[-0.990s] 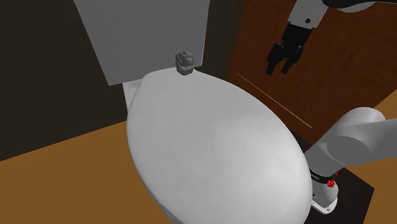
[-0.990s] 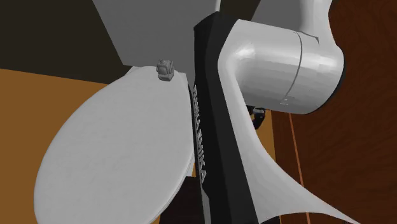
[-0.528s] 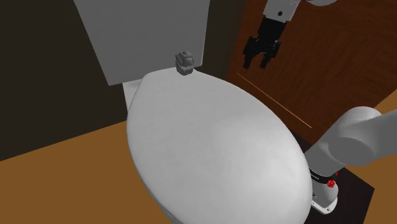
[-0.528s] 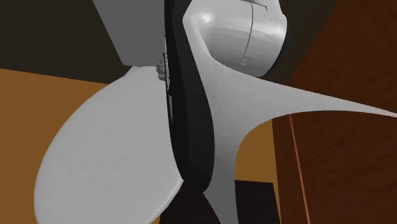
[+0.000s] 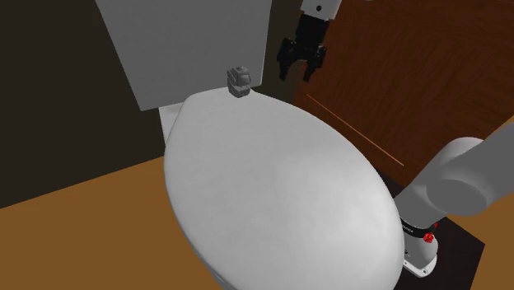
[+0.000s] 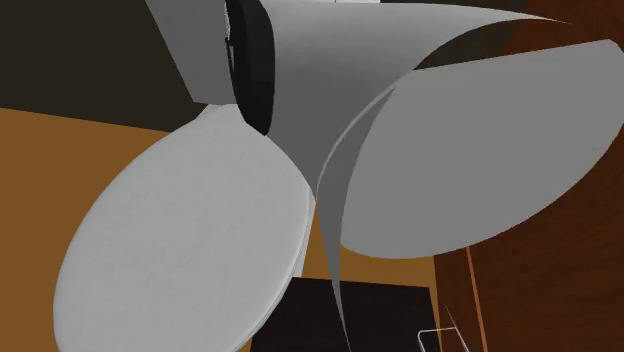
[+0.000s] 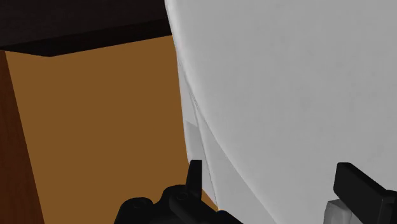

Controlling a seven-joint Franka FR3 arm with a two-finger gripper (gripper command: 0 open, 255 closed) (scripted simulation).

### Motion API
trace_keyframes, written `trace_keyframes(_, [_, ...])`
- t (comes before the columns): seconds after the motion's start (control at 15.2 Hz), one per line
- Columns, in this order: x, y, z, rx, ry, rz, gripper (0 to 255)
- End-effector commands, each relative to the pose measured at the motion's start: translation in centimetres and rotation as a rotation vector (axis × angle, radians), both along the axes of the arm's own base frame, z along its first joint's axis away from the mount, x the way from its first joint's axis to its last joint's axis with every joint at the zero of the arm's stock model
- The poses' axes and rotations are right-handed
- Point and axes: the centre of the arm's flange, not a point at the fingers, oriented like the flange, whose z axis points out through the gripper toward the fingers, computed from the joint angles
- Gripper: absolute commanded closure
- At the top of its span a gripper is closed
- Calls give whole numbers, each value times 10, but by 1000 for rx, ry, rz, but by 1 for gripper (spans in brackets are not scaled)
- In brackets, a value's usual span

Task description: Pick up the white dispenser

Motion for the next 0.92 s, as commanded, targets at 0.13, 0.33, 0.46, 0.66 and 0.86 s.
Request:
trace_keyframes(0.13, [40,31,6,19,-4,1,0])
trace_keyframes(0.33, [69,55,9,32,-6,3,0])
trace_keyframes(0.46, [89,71,12,41,-8,4,0])
trace_keyframes(0.66, [118,95,16,54,-11,5,0])
trace_keyframes(0.86, [127,101,7,58,-11,6,0])
